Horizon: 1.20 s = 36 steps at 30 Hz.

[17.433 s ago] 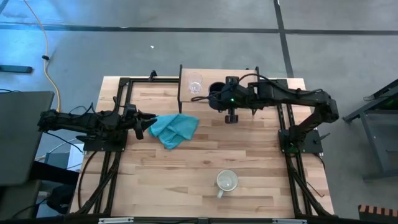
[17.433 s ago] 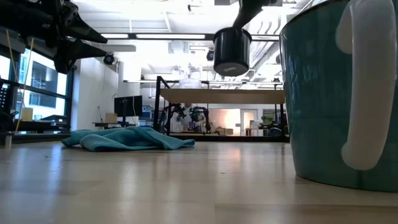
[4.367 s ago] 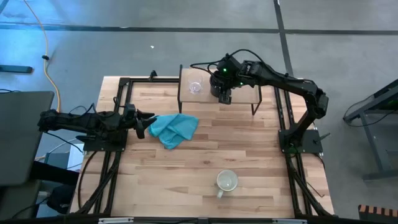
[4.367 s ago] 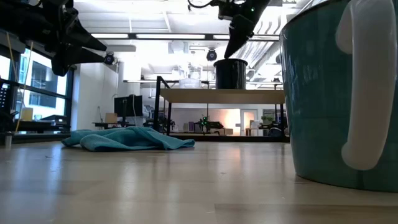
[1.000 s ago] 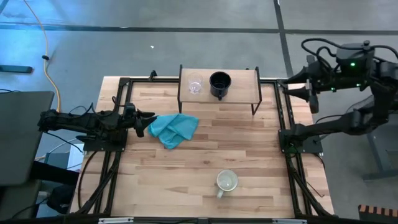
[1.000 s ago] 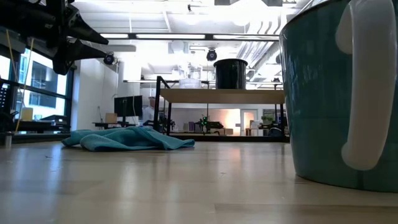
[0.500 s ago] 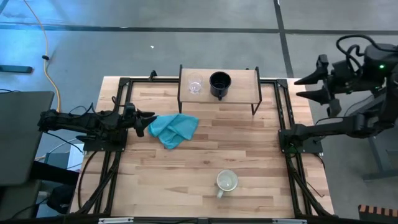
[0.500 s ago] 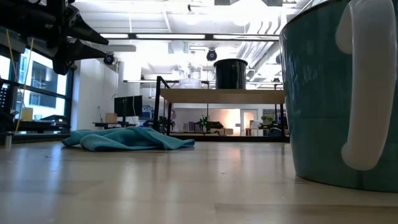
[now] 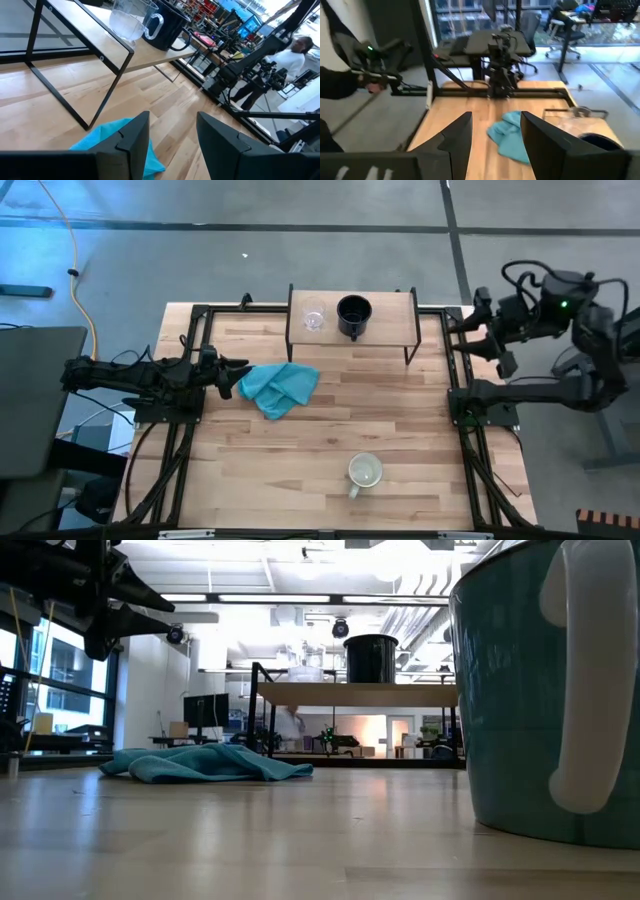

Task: Stack small to large cups/mugs on shelf
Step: Put the light blue mug on the shelf

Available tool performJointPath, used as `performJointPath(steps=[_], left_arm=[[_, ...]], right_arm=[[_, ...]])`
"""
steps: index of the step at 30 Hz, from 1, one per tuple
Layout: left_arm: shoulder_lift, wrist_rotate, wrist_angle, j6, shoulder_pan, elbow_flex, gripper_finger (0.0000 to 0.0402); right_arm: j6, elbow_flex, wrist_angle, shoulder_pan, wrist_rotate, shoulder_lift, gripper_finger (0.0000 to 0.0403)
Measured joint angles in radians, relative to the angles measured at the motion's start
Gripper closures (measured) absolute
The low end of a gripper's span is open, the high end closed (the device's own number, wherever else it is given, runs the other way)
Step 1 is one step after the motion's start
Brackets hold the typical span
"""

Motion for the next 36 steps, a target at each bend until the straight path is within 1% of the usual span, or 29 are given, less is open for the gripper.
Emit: performJointPath(steps=[8,13,19,24,30,33,36], left_arm=[[0.0,0.0,0.0,-0.011,0.0,0.0,0.025],[0.0,0.0,0.0,-0.013,0.0,0.0,0.025],[0.0,0.0,0.0,-0.014,0.0,0.0,0.025],[0.0,0.0,0.0,-0.014,0.0,0.0,0.025],[0.0,0.0,0.0,-0.013,0.0,0.0,0.025],[0.0,0.0,-0.001,-0.013,0.0,0.0,0.025],[0.0,0.0,-0.001,-0.013,0.0,0.0,0.025]], right_arm=[[0.167,-0.341,0.308,0.001,-0.012,-0.193,0.0242],[0.271,-0.506,0.448,0.001,-0.013,-0.302,0.0242],[0.372,-0.682,0.619,0.001,-0.013,-0.398,0.0242],[0.485,-0.811,0.745,0.001,-0.025,-0.438,0.0242],[0.726,-0.964,0.925,0.001,-0.14,-0.444,0.0242],[0.842,-1.001,0.944,0.001,-0.189,-0.444,0.0242],[0.899,-1.002,0.891,0.001,-0.215,-0.444,0.0242]])
